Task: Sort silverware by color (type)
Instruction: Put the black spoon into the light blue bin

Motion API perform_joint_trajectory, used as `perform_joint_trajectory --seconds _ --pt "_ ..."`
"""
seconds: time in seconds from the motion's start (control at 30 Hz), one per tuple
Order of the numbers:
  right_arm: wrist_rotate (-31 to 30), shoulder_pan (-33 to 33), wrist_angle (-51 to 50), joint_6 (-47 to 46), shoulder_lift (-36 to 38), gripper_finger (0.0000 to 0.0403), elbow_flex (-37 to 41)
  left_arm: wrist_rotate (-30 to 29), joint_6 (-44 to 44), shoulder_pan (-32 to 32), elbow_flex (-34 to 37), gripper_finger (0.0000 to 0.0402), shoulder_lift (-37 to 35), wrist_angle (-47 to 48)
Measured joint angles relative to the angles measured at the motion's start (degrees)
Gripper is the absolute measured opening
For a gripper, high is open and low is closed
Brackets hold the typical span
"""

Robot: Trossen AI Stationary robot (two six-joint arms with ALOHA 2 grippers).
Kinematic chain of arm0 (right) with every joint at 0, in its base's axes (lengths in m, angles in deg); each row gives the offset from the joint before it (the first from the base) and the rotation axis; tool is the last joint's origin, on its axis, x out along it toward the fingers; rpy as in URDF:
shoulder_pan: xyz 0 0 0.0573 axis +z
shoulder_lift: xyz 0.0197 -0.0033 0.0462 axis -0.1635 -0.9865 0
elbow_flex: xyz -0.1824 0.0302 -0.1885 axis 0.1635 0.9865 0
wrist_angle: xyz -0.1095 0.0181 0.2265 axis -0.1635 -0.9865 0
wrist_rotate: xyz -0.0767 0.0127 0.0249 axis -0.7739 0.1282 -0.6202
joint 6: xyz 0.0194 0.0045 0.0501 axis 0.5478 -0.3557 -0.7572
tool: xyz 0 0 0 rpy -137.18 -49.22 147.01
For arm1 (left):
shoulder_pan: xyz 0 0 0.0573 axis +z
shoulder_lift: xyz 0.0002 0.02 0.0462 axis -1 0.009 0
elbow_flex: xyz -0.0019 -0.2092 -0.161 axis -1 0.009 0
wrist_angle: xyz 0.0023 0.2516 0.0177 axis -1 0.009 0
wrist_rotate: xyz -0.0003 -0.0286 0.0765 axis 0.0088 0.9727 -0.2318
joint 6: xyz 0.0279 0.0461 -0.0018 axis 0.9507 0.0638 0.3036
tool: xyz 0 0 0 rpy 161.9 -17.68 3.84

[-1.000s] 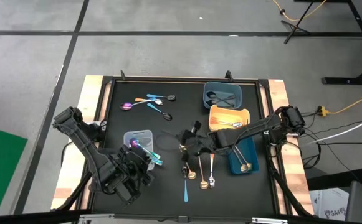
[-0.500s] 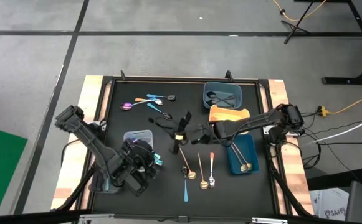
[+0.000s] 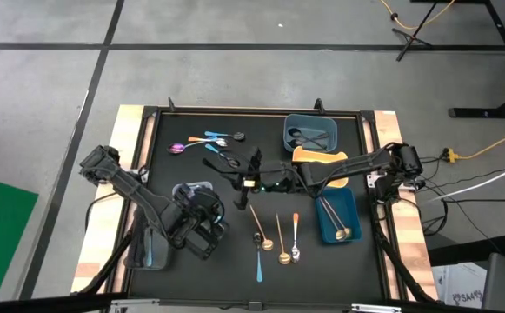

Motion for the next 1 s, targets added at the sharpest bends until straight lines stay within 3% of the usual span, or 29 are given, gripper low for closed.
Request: perform_joint_trajectory --seconds 0.2,0.47,0.77,1.0 --pt "-0.1 0.0 0.0 0.0 0.0 0.0 0.0 -5.2 -4.9 0.1 0.0 0.0092 -3.3 4.3" --pt "-3.6 0.0 0.8 0.0 0.0 0.0 0.0 -7.9 -7.5 -0.6 0.0 0.0093 -8.9 5.0" --pt "-5.6 0.0 14.0 -0.1 0.0 0.0 0.0 -19.8 -7.2 -2.3 0.0 0.0093 -10.9 4.8" --pt "-5.6 0.0 20.2 -0.1 0.0 0.0 0.0 -22.0 -7.1 -1.4 0.0 0.0093 -10.7 3.1"
